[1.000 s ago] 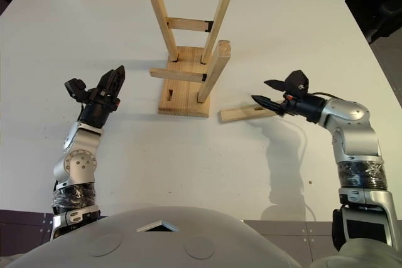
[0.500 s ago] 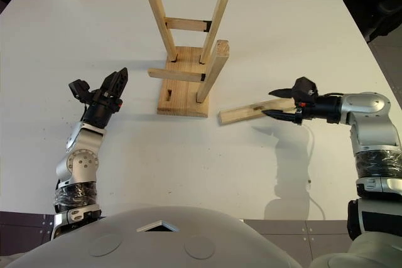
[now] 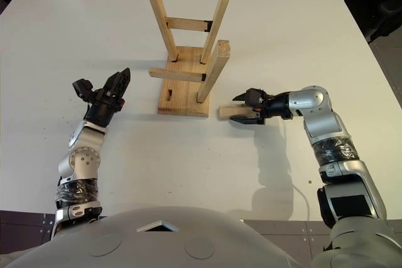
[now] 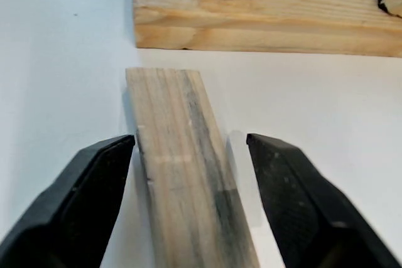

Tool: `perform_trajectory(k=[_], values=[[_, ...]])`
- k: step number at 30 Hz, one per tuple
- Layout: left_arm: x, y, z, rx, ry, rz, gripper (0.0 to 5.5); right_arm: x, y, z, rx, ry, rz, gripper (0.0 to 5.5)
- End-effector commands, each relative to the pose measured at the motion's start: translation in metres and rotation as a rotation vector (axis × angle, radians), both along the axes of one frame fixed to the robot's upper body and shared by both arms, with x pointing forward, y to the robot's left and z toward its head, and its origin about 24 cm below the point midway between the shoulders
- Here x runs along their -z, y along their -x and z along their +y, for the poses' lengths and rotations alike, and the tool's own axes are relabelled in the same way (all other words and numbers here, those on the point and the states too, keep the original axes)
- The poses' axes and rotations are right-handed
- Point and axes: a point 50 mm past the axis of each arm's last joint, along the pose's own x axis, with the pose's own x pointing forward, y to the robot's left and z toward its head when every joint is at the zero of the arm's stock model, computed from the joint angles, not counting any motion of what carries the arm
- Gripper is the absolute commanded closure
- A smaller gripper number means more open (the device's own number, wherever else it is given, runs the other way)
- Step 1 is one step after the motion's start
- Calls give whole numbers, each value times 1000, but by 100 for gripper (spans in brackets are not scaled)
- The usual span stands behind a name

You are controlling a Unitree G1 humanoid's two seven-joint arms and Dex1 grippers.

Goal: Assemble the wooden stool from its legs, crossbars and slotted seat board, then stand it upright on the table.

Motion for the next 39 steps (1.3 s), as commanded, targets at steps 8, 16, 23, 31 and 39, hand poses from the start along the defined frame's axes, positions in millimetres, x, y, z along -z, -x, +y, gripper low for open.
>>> perform_trajectory(k=[8,16,23,31,39], values=[[8,4,-1,-15,-2,19,242,-14,1,-44,262,-126,92,220],[12,9,-1,-24,1,36,242,-4,30,-67,411,-179,176,220],[12,8,0,-18,-6,41,242,4,32,-84,445,-84,152,220],[13,7,-1,-12,-8,45,242,15,40,-106,426,63,175,240],[8,4,5,-53,9,25,242,31,51,-91,433,-80,241,342]])
